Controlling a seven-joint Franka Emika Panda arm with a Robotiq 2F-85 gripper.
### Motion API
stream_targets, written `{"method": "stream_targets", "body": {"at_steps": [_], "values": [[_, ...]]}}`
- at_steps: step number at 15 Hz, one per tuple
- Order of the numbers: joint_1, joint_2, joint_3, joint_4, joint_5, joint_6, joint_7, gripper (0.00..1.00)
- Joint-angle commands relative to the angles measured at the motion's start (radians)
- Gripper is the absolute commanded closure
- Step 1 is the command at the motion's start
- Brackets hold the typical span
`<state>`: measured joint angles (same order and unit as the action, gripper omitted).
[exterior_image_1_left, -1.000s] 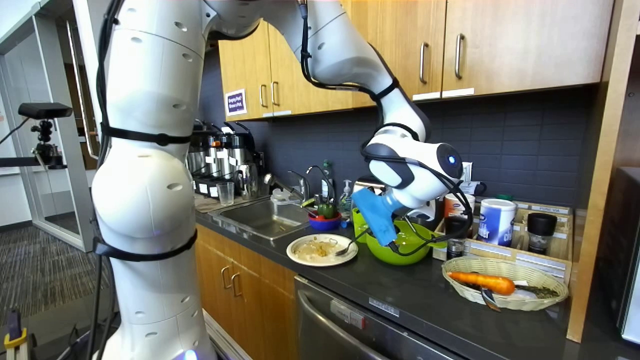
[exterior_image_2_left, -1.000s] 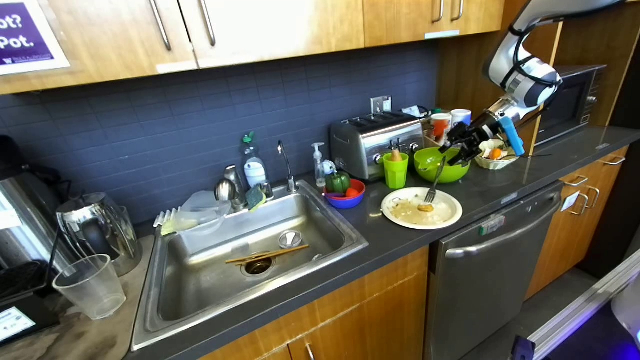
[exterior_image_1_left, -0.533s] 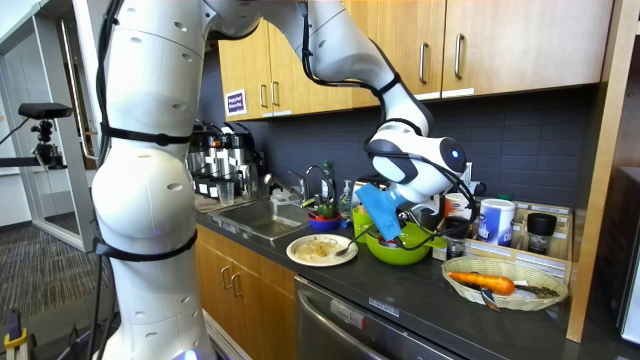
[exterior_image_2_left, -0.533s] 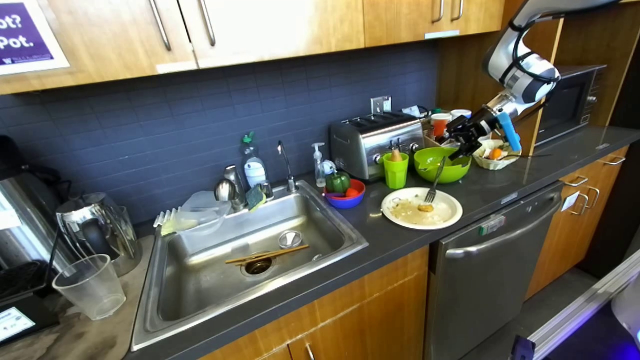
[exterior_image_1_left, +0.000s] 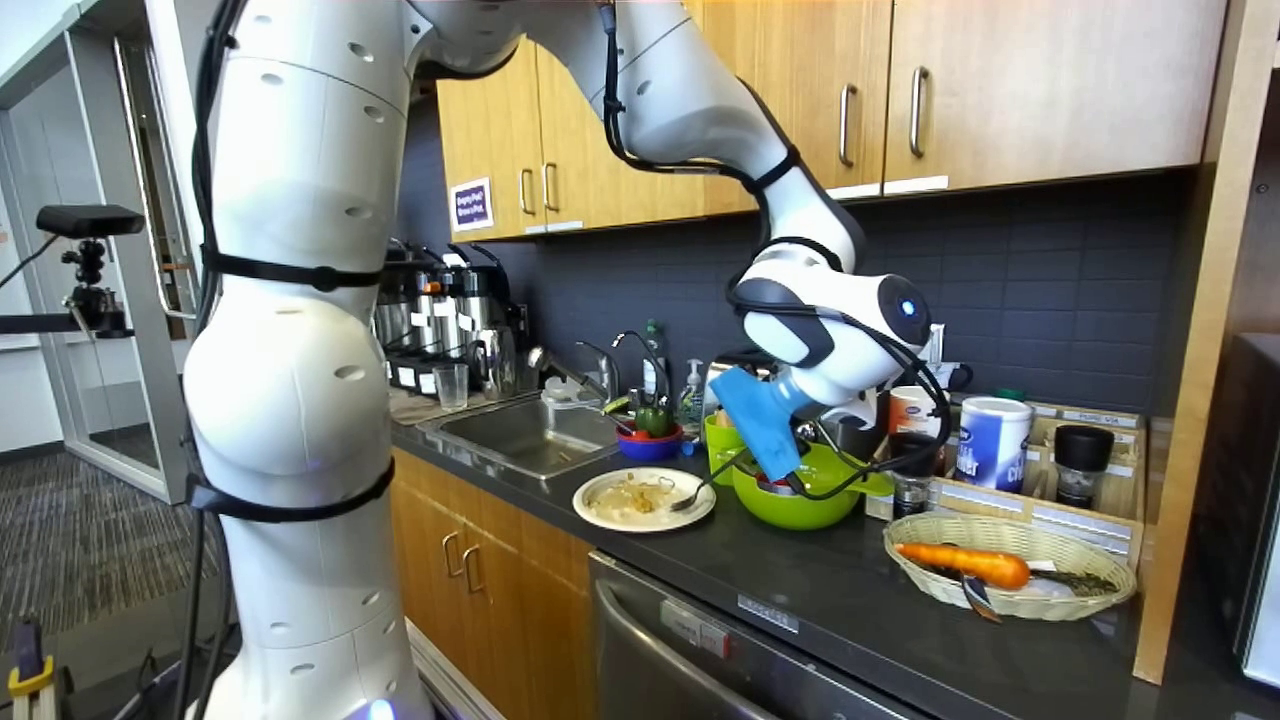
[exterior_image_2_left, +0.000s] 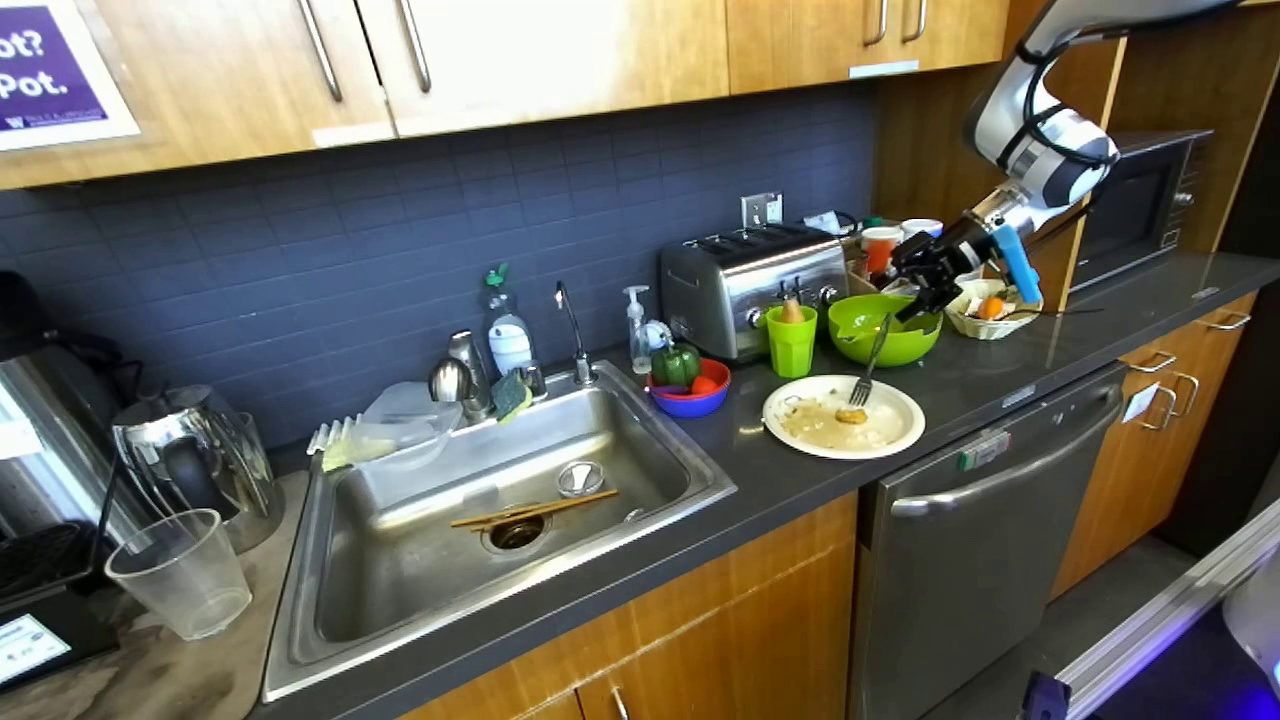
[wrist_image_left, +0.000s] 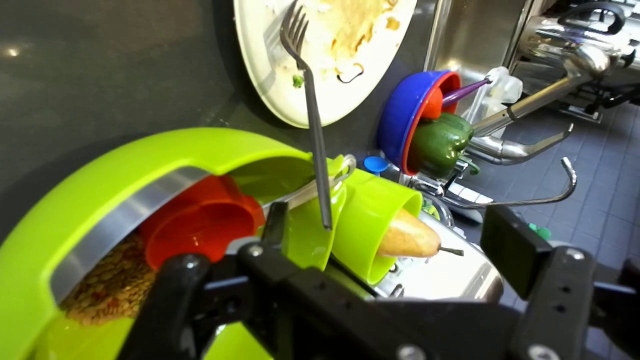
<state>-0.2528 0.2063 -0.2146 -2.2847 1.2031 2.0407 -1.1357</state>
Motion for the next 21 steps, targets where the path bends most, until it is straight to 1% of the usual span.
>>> {"method": "stream_targets", "body": {"at_steps": [1,2,3,6,7,9,11,12,14,15,16,18,19,21], "values": [[0.007,-0.006,0.005,-0.007,0.018,0.004,-0.004,0.25],[0.009,-0.005,0.006,-0.007,0.018,0.003,-0.003,0.32],[0.009,-0.005,0.007,-0.007,0.019,0.004,-0.004,0.35],[0.009,-0.005,0.007,-0.015,0.023,0.004,-0.011,0.56],[0.009,-0.005,0.007,-0.017,0.024,0.005,-0.013,0.66],[0.009,-0.006,0.006,-0.017,0.024,0.005,-0.01,0.82],[0.007,-0.006,0.006,-0.017,0.025,0.003,-0.01,0.95],[0.007,-0.007,0.005,-0.017,0.025,0.003,-0.011,1.0],[0.006,-0.009,0.003,-0.019,0.019,0.009,-0.012,1.0],[0.005,-0.011,0.0,-0.021,0.013,0.01,-0.009,0.92],[0.002,-0.013,-0.004,-0.023,0.011,0.012,-0.006,0.74],[-0.007,-0.015,-0.013,-0.022,0.009,0.006,-0.004,0.65],[-0.011,-0.015,-0.016,-0.021,0.01,0.005,-0.004,0.58],[-0.014,-0.014,-0.022,-0.019,0.007,0.003,0.0,0.46]]}}
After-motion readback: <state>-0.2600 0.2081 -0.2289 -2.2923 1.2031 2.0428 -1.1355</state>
